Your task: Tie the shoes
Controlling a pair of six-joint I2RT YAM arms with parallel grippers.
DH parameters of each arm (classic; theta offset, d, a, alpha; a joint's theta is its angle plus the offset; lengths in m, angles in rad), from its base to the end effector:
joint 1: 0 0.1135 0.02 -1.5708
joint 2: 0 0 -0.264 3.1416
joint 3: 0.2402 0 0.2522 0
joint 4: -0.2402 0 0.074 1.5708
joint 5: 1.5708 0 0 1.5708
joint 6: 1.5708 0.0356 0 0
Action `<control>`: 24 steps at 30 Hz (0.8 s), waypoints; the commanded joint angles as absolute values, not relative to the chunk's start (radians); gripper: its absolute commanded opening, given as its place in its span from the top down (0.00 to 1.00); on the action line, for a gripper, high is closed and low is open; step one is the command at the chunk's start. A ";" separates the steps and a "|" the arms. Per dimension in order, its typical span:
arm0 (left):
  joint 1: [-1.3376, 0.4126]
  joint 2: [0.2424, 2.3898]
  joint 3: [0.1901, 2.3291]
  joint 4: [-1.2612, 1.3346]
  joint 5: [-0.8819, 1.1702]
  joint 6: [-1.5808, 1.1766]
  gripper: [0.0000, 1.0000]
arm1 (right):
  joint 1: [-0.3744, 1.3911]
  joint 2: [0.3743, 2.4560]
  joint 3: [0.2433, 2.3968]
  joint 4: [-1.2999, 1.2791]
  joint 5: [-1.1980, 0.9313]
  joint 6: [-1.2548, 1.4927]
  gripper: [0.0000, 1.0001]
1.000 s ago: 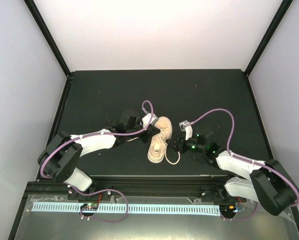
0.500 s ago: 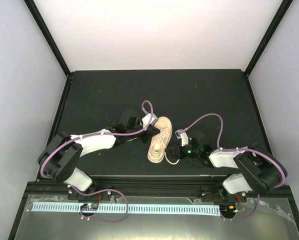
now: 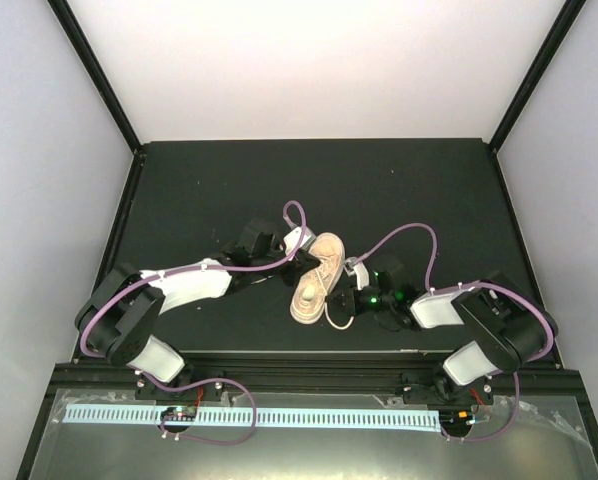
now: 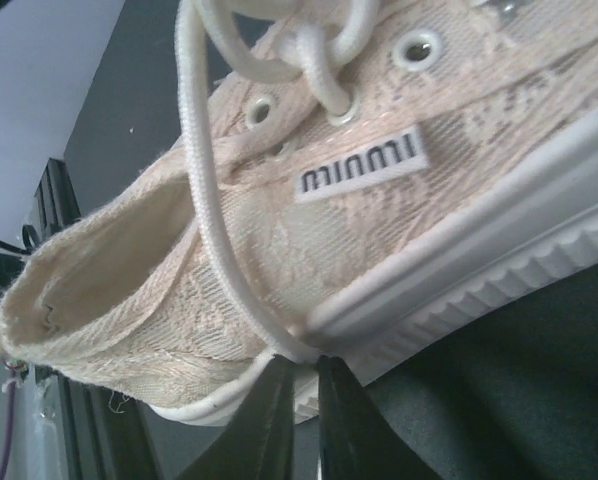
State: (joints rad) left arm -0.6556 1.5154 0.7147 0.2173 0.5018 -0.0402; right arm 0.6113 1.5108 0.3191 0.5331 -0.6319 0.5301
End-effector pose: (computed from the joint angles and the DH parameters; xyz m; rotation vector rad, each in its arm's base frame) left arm 0.2328 -0.2006 0.1851 0.9564 2.0067 -0.9346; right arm 0.1778 0.1503 0.1088 -0.4786 2.3659 1.2873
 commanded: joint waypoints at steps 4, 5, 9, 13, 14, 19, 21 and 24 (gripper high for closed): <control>-0.649 1.464 0.701 0.227 0.534 -0.032 0.98 | 0.607 1.476 0.341 0.529 -0.555 0.522 0.98; -0.649 1.461 0.698 0.225 0.536 -0.032 0.98 | 0.605 1.457 0.339 0.513 -0.531 0.522 0.98; -0.649 1.448 0.679 0.221 0.555 -0.038 0.98 | 0.595 1.385 0.365 0.380 -0.419 0.493 0.98; -0.649 1.441 0.653 0.227 0.573 -0.050 0.98 | 0.569 1.362 0.425 0.269 -0.362 0.450 0.98; -0.650 1.440 0.644 0.230 0.577 -0.053 0.98 | 0.560 1.365 0.445 0.246 -0.354 0.438 0.98; -0.651 1.425 0.599 0.251 0.580 -0.076 0.98 | 0.555 1.394 0.549 0.170 -0.349 0.379 0.98; -0.651 1.421 0.583 0.250 0.579 -0.091 0.98 | 0.557 1.397 0.567 0.181 -0.385 0.367 0.98; -0.656 1.416 0.561 0.252 0.577 -0.112 0.98 | 0.558 1.400 0.573 0.218 -0.479 0.351 0.98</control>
State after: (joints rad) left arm -0.6556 1.4437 0.5816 0.2188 0.5507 -0.0784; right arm 0.5594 1.3922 0.5499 0.2146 -0.3943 0.4030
